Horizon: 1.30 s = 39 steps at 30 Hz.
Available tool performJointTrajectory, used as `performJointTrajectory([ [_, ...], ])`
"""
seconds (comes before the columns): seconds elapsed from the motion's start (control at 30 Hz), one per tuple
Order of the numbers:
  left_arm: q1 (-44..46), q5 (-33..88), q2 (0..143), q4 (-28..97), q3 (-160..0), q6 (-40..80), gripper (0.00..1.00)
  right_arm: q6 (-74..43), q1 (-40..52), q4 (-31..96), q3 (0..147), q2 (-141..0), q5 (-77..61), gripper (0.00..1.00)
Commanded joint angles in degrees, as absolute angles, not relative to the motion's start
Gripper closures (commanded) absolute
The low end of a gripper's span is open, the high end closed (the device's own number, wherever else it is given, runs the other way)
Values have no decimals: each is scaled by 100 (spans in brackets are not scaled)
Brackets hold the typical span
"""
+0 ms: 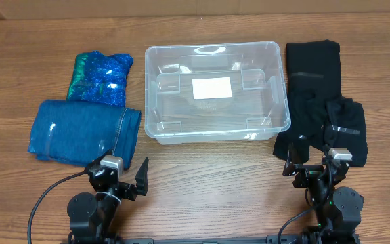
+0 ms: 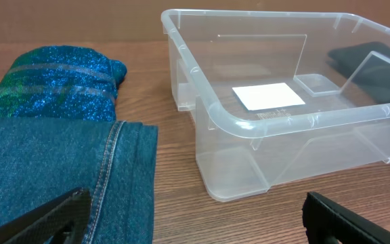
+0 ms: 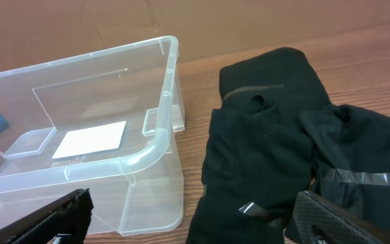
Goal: Pack container
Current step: 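Move the left gripper toward the folded blue denim on the left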
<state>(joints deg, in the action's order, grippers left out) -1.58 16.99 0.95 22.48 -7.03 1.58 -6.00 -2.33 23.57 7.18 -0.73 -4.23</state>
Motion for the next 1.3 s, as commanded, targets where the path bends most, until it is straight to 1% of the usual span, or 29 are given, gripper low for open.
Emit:
performJointTrajectory([
  [0.0,-148,1743,40,2213,-657,257,0,-622,-263,2349,694,-16,-419,0],
  [1.07,-148,1743,40,2213,-657,257,0,-622,-263,2355,694,-19,-419,0],
  [1.13,-148,1758,40,1951,-652,274,0,-622,-263,2355,694,-19,-419,0],
  [1.17,-145,1887,40,1828,-652,454,0,-622,-263,2355,694,-16,-419,0],
  [1.23,-145,2482,40,2058,-652,958,0,-622,-263,2355,694,-19,-419,0],
  [1.27,-145,2565,40,2078,-650,989,0,-622,-263,2355,694,-19,-419,0],
])
